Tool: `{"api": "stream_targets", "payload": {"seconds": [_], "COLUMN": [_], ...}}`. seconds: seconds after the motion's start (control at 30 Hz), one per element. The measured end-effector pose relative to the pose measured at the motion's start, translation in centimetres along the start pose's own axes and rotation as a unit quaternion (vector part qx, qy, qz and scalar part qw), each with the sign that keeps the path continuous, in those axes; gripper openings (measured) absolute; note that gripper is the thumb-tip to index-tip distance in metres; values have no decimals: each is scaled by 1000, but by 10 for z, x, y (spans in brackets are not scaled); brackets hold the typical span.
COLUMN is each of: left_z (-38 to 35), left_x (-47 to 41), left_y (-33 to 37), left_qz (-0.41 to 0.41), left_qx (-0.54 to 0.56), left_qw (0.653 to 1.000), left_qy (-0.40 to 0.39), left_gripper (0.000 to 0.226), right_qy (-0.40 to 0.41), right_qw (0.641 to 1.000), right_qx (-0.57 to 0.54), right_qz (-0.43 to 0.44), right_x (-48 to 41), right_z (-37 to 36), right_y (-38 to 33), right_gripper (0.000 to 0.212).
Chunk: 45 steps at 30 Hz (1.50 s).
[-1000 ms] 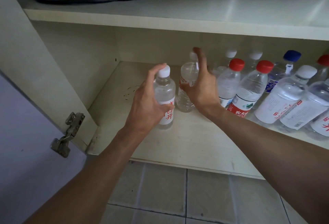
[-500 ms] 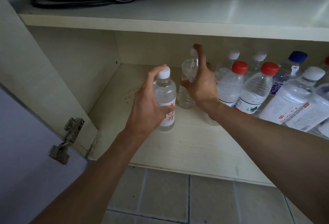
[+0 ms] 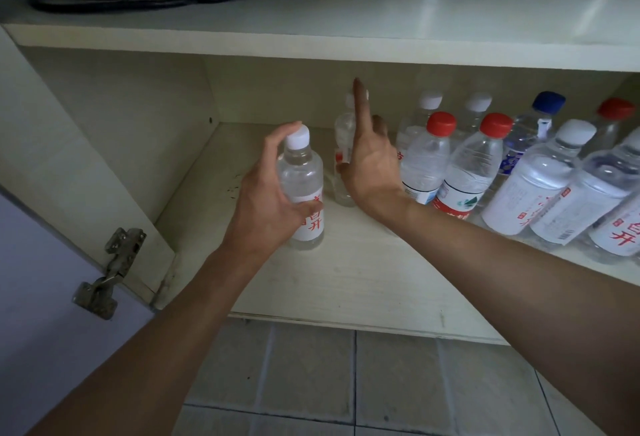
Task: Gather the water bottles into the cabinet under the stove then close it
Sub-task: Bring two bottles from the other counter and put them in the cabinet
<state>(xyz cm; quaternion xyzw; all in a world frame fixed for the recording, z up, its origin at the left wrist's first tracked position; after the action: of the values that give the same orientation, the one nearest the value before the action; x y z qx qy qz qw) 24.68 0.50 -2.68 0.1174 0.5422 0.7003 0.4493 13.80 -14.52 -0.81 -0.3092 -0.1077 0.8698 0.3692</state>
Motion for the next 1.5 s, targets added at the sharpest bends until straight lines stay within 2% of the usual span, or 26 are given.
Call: {"api": "stream_targets", "payload": {"seconds": [0.07,0.13,0.3,0.43,0.57,0.8,1.03,1.2,1.5], "left_z": [0,0,-1,0,0,-17,-63,-79,-94], "left_x": [0,0,1,3,1,15,16,12,-9], "left_y": [0,1,0,1,3,19,39,41,37], "left_qz": [0,3,16,23,42,14,29,17,24], "left_qx": [-4,-7,-20,-38,-44,-53,-8,16,-2], "left_qw": [1000,1000,1000,999,998,998,1000,1000,999], "left_qy": [-2,-1,-2,5,16,7,4,19,37], "left_gripper": [109,109,109,110,108,108,107,109,112], "right_qy": [-20,-48,-77,-68,-68,-37,-36,-26,-15], "right_qw": [1000,998,988,979,969,964,967,965,965], "right_qx": [11,27,110,166,223,257,250,259,260], "right_qz": [6,8,70,102,86,52,27,26,15], "right_x": [7,18,62,96,119,141,160,177,191], "right_z": [4,13,60,98,122,154,168,168,162], "right_y": [-2,-3,-12,-15,-2,27,59,79,90], "right_gripper": [122,109,56,42,43,37,39,27,29]}}
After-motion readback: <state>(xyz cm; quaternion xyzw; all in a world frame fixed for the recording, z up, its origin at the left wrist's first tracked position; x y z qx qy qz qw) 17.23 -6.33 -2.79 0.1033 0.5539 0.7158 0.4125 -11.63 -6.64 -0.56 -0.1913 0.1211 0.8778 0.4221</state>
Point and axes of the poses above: each hand's wrist, its own x-axis away from the middle knuckle, its own z-axis out of the back of the hand, y = z × x, the point moved 6 cm from there along -x, towards the middle knuckle, and after that the axes turned 7 degrees about z, right-handed, at the moved point
